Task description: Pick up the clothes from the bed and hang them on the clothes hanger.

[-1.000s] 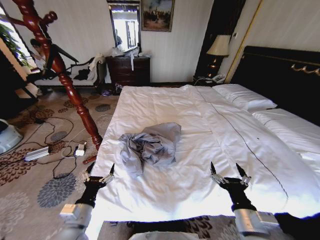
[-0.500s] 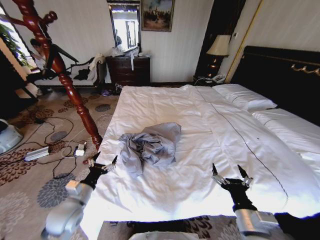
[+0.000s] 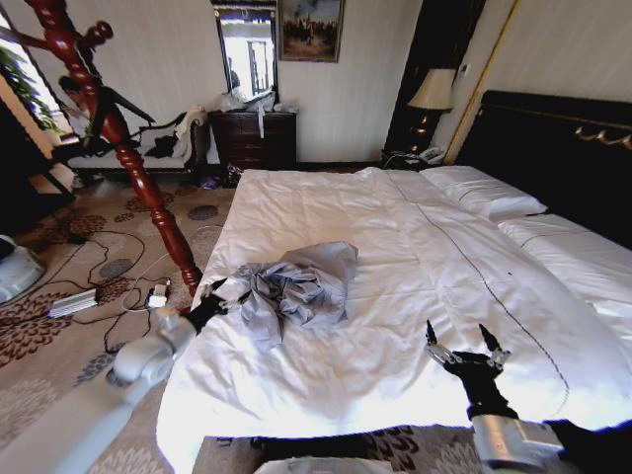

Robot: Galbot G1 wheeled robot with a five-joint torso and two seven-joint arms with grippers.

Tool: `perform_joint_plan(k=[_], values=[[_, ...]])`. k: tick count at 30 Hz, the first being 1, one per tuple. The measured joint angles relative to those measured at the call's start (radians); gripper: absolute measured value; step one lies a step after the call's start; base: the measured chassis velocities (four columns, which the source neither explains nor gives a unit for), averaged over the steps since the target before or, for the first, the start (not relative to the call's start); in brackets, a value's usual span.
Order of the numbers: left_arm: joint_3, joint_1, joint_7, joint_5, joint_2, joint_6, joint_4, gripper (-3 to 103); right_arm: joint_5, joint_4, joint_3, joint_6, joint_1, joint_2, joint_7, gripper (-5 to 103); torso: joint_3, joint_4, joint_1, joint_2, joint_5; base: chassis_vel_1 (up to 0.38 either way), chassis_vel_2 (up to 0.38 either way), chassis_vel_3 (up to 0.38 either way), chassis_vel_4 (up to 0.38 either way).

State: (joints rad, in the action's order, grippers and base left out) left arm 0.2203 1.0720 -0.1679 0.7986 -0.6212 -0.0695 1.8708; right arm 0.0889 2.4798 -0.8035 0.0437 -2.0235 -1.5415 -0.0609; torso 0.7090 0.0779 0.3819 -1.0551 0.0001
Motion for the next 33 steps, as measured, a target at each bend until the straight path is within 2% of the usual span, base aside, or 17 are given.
perform_joint_plan(k=[1,2,4,6,7,9,11,12,14,16,17,19,22,23,27,33], values=[[-0.049,-0.051,-0.012,0.008,0.005,-0.001,-0.024,96,-0.004,0.004,-0.002,0.003,-0.004,-0.005,-0.001,100,0.000,0.0002,0.000,0.000,-0.0003,0.000,0.000,0.000,0.000],[-0.049,-0.051,-0.012,0.008,0.005,-0.001,-0.024,96,-0.004,0.004,-0.002,0.003,-0.004,-0.005,-0.001,100,0.000,0.0002,0.000,0.000,-0.0003,0.000,0.000,0.000,0.000],[-0.117,-0.126,-0.025,0.017,0.010,-0.002,-0.059,96,-0.006,0.009,-0.005,0.005,-0.007,-0.010,-0.001,100,0.000,-0.0002,0.000,0.000,-0.0004,0.000,0.000,0.000,0.000],[-0.256,-0.281,-0.059,0.020,0.009,0.000,-0.137,96,-0.007,0.017,-0.012,0.006,-0.010,-0.018,-0.002,100,0.000,0.0002,0.000,0.000,-0.0002,0.000,0.000,0.000,0.000],[-0.256,-0.281,-0.059,0.020,0.009,0.000,-0.137,96,-0.007,0.017,-0.012,0.006,-0.010,-0.018,-0.002,100,0.000,0.0002,0.000,0.000,-0.0002,0.000,0.000,0.000,0.000],[-0.335,-0.364,-0.076,0.020,0.001,0.005,-0.184,96,-0.009,0.020,-0.014,0.006,-0.010,-0.023,-0.003,100,0.000,0.0000,0.000,0.000,-0.0001,0.000,0.000,0.000,0.000],[-0.455,-0.461,-0.092,0.020,-0.024,0.014,-0.244,95,-0.013,0.021,-0.014,0.007,-0.015,-0.030,-0.003,100,0.000,0.0000,0.000,0.000,-0.0002,0.000,0.000,0.000,0.000],[-0.455,-0.461,-0.092,0.020,-0.024,0.014,-0.244,95,-0.013,0.021,-0.014,0.007,-0.015,-0.030,-0.003,100,0.000,0.0000,0.000,0.000,-0.0002,0.000,0.000,0.000,0.000],[-0.531,-0.527,-0.099,0.021,-0.050,0.017,-0.287,92,-0.017,0.021,-0.014,0.009,-0.018,-0.034,-0.004,100,0.000,-0.0001,0.000,0.000,-0.0003,0.000,0.000,0.000,0.000],[-0.617,-0.615,-0.103,0.022,-0.097,0.022,-0.343,94,-0.021,0.021,-0.014,0.010,-0.021,-0.038,-0.004,100,0.000,0.0000,0.000,0.000,-0.0003,0.000,0.000,0.000,0.000],[-0.617,-0.615,-0.103,0.022,-0.097,0.022,-0.343,94,-0.021,0.021,-0.014,0.010,-0.021,-0.038,-0.004,100,0.000,0.0000,0.000,0.000,-0.0003,0.000,0.000,0.000,0.000],[-0.663,-0.673,-0.103,0.025,-0.141,0.022,-0.380,97,-0.023,0.021,-0.016,0.012,-0.023,-0.040,-0.005,100,0.000,0.0002,0.000,0.000,0.0001,0.000,0.000,0.000,0.000],[-0.707,-0.734,-0.099,0.028,-0.213,0.020,-0.432,94,-0.025,0.021,-0.018,0.013,-0.025,-0.044,-0.006,100,0.000,0.0003,0.000,0.000,-0.0001,0.000,0.000,0.000,0.000],[-0.707,-0.734,-0.099,0.028,-0.213,0.020,-0.432,94,-0.025,0.021,-0.018,0.013,-0.025,-0.044,-0.006,100,0.000,0.0003,0.000,0.000,-0.0001,0.000,0.000,0.000,0.000],[-0.740,-0.770,-0.084,0.041,-0.288,0.014,-0.517,93,-0.028,0.021,-0.018,0.013,-0.026,-0.050,-0.007,100,0.000,0.0002,0.000,0.000,0.0000,0.000,0.000,0.000,0.000],[-0.756,-0.779,-0.078,0.049,-0.317,0.014,-0.571,89,-0.030,0.021,-0.017,0.013,-0.030,-0.051,-0.007,100,0.000,-0.0001,0.000,0.000,-0.0001,0.000,0.000,0.000,0.000]])
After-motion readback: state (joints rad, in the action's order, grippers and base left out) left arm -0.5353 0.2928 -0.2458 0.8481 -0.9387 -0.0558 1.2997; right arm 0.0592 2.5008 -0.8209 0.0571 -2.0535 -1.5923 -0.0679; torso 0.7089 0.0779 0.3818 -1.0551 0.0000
